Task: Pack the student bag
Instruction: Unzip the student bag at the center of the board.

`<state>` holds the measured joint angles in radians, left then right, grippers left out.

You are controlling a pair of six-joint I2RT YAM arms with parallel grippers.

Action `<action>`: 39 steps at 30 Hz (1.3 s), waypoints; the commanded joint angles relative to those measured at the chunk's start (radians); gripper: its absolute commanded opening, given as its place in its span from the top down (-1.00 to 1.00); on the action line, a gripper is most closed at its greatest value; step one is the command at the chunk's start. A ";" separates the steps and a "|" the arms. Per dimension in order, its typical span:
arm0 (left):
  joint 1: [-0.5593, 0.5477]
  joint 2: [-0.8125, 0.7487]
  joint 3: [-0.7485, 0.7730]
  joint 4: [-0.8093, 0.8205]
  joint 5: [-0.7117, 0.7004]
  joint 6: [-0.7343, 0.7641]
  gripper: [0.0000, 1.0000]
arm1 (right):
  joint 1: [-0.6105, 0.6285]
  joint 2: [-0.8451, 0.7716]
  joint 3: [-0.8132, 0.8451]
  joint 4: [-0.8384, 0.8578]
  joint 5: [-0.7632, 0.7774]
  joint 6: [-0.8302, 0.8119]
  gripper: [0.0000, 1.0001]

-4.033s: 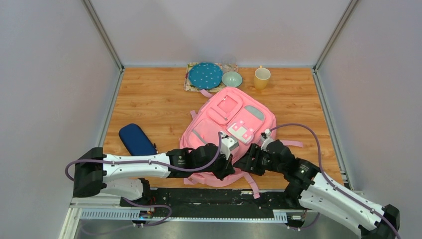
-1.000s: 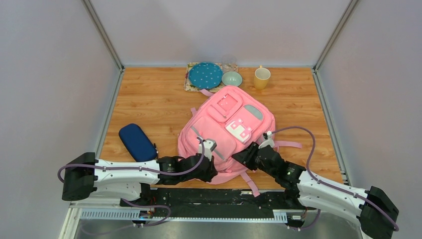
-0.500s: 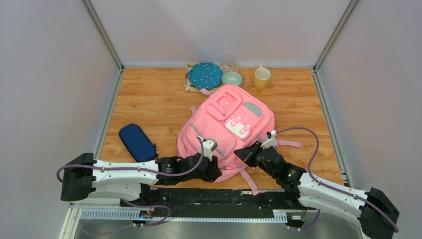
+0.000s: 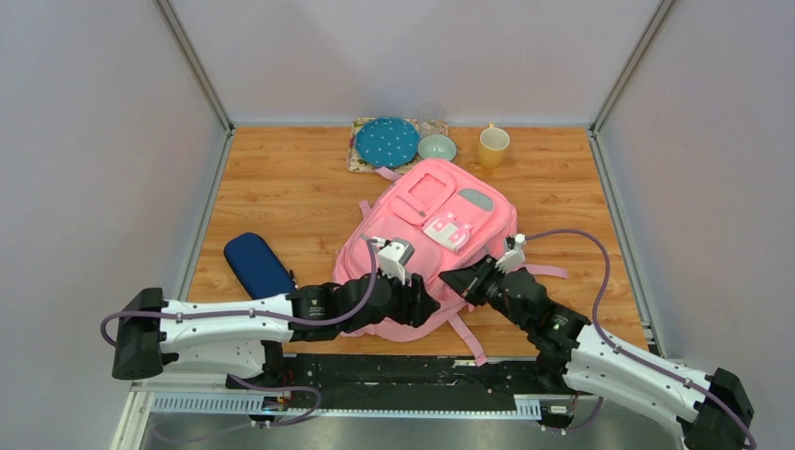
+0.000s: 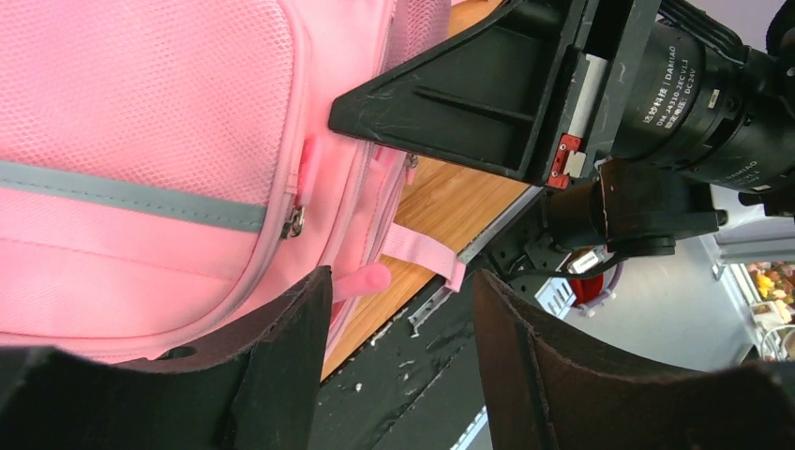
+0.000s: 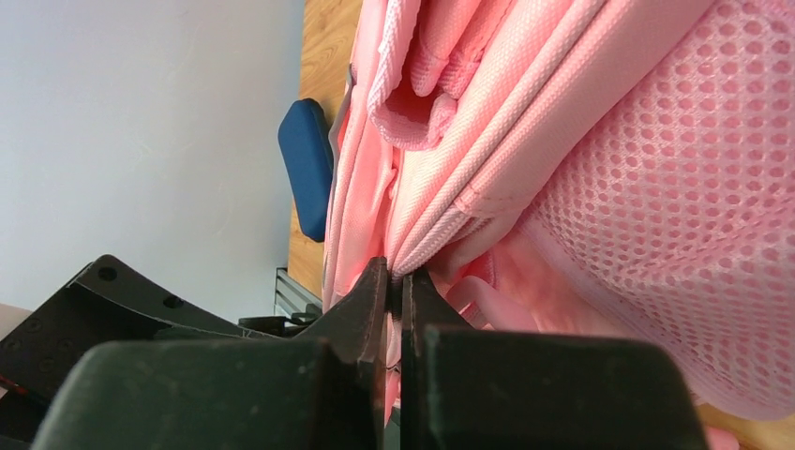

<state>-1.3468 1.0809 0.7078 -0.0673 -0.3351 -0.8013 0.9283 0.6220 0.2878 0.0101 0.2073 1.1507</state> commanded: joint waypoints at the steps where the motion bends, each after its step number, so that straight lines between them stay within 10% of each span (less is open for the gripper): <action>1: -0.003 0.037 0.052 0.023 -0.010 -0.009 -0.29 | 0.004 -0.033 0.108 0.183 -0.040 -0.037 1.00; 31: -0.008 0.240 0.177 -0.358 0.019 -0.127 0.11 | 0.064 0.053 0.287 0.011 -0.192 -0.456 1.00; 35: -0.014 0.241 0.188 -0.397 0.031 -0.118 0.65 | 0.070 0.061 0.300 -0.005 -0.183 -0.467 1.00; 39: -0.023 0.235 0.174 -0.437 0.045 -0.128 0.76 | 0.070 0.062 0.313 -0.006 -0.154 -0.474 1.00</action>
<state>-1.3537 1.2991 0.8833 -0.3744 -0.3389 -0.9318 0.9806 0.7128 0.4744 -0.2146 0.0952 0.7311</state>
